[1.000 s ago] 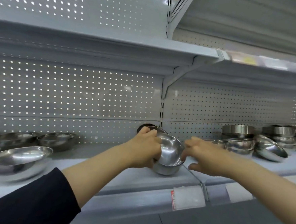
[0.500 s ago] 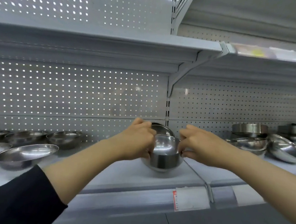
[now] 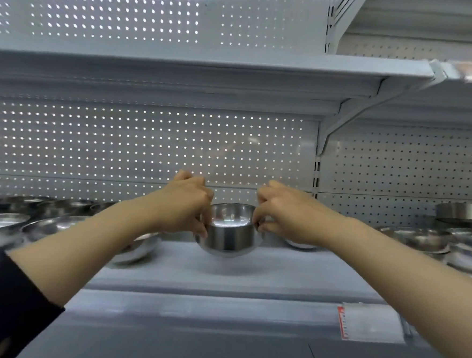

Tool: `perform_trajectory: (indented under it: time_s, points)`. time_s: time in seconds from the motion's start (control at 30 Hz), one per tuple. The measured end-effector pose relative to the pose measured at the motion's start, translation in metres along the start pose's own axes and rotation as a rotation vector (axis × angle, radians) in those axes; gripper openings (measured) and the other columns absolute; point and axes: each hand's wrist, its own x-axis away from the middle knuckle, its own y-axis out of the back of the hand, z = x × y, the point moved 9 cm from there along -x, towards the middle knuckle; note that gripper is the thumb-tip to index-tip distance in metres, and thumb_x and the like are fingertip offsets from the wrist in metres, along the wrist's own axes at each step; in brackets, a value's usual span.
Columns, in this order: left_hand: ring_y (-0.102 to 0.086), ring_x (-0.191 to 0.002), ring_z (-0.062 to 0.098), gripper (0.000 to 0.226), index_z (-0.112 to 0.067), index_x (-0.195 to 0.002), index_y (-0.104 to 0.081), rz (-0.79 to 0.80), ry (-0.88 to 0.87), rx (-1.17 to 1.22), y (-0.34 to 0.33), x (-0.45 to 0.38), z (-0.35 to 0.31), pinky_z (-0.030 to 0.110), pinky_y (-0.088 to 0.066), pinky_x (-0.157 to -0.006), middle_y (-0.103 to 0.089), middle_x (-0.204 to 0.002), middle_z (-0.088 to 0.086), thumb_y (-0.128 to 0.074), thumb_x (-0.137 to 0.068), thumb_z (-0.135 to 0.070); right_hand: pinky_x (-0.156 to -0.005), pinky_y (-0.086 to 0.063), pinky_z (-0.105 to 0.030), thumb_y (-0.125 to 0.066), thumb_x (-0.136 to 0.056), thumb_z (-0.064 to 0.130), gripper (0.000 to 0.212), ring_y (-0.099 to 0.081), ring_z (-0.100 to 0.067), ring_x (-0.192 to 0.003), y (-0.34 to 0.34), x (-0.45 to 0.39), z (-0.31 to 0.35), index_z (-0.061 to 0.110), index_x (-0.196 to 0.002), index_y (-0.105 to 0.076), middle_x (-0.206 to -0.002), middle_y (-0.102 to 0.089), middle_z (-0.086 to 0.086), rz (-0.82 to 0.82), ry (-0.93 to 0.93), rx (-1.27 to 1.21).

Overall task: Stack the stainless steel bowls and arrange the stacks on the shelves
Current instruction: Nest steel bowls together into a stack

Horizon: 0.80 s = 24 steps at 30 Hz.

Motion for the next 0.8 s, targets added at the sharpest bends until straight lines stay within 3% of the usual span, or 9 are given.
perform_trajectory:
  time_s: [0.17, 0.3, 0.43, 0.63, 0.8]
  points:
    - [-0.036, -0.100, 0.007, 0.028, -0.035, -0.098, -0.069, 0.045, 0.011, -0.014, -0.013, 0.015, 0.012, 0.024, -0.014, -0.077, -0.055, -0.091, -0.013, -0.063, -0.076, -0.052, -0.069, -0.038, -0.032, -0.056, -0.091, 0.027, 0.021, -0.033, -0.013, -0.090, -0.009, -0.012, 0.017, 0.023, -0.108, -0.068, -0.090, -0.039, 0.007, 0.025, 0.039, 0.002]
    - [-0.031, -0.093, 0.005, 0.027, -0.036, -0.095, -0.070, 0.031, 0.014, -0.007, -0.015, 0.018, 0.015, 0.026, -0.009, -0.070, -0.049, -0.083, -0.015, -0.064, -0.075, -0.052, -0.071, -0.041, -0.034, -0.056, -0.092, 0.027, 0.020, -0.028, -0.012, -0.086, -0.009, -0.015, 0.020, 0.023, -0.107, -0.069, -0.088, -0.038, 0.007, 0.021, 0.044, 0.003]
    - [-0.031, -0.093, 0.005, 0.025, -0.036, -0.093, -0.071, 0.014, 0.007, 0.030, -0.019, 0.017, 0.015, 0.026, -0.010, -0.069, -0.046, -0.080, -0.016, -0.066, -0.074, -0.051, -0.066, -0.031, -0.030, -0.057, -0.091, 0.029, 0.019, -0.029, -0.011, -0.087, -0.014, -0.015, 0.021, 0.024, -0.105, -0.069, -0.088, -0.038, 0.007, 0.023, 0.049, -0.009]
    - [-0.027, -0.088, 0.004, 0.025, -0.035, -0.092, -0.071, 0.001, -0.013, 0.040, -0.023, 0.010, 0.018, 0.027, -0.012, -0.071, -0.043, -0.075, -0.016, -0.068, -0.072, -0.050, -0.069, -0.038, -0.033, -0.058, -0.090, 0.029, 0.018, -0.032, -0.012, -0.088, -0.018, -0.016, 0.015, 0.024, -0.103, -0.070, -0.087, -0.039, 0.007, 0.038, 0.030, -0.027]
    - [-0.039, -0.102, 0.013, 0.026, -0.036, -0.099, -0.070, 0.058, -0.052, -0.131, -0.017, -0.017, 0.029, 0.029, -0.020, -0.081, -0.059, -0.089, -0.013, -0.064, -0.077, -0.049, -0.068, -0.039, -0.034, -0.061, -0.089, 0.026, 0.022, -0.037, -0.017, -0.095, -0.019, -0.042, -0.008, 0.022, -0.109, -0.069, -0.090, -0.041, 0.005, 0.083, -0.039, 0.002]
